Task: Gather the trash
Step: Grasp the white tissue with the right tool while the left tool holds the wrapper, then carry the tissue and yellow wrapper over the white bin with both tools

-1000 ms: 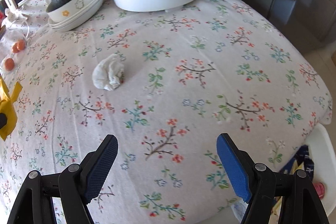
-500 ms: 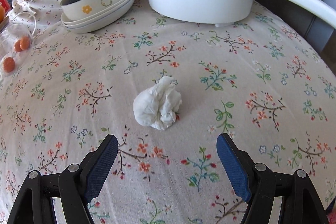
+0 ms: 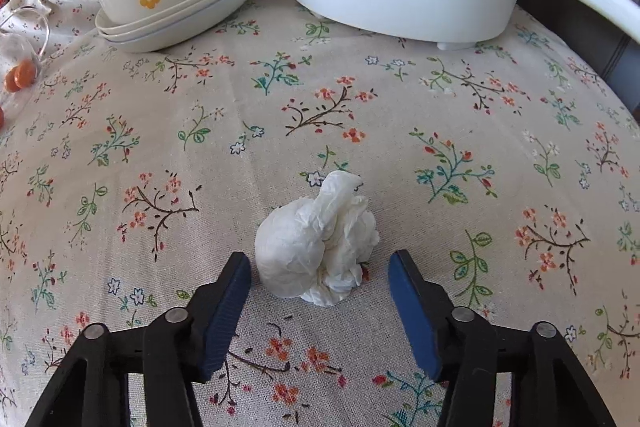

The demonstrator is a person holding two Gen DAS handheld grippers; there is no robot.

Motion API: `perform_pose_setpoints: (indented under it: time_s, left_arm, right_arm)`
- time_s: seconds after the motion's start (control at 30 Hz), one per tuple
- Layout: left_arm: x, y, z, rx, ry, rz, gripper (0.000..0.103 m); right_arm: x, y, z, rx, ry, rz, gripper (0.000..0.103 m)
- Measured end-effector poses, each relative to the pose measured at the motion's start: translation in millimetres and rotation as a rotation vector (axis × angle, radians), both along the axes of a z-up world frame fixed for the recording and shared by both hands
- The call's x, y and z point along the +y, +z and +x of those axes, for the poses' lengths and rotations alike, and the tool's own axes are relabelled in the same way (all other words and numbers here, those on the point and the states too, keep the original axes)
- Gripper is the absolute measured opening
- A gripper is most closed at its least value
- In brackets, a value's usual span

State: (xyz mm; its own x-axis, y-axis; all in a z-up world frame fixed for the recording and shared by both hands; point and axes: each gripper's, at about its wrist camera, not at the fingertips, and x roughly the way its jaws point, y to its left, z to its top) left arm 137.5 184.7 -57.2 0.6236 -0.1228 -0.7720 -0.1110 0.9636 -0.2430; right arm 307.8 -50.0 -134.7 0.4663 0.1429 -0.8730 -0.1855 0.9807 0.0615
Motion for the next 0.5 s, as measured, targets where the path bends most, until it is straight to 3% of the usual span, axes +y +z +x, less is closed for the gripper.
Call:
perform_pose_setpoints:
  time_s: [0.07,0.13,0.5]
  left_arm:
    - [-1.2,-0.3,1.0,0.001,-0.001,-0.001,0.014]
    - [-3.3,-0.6,2.2,0.003,-0.003,0.0,0.014]
    - [-11.1,2.7,4.6,0.001,-0.014,0.005,0.014]
  right_arm:
    - [1.5,1.6,1.1,-0.002,0.016,-0.016,0.039]
    - [2.9,4.5,0.1,-0.004,0.037,-0.027,0.033]
    - [-26.3,42.9,-27.2,-0.041,0.084,0.014,0.032]
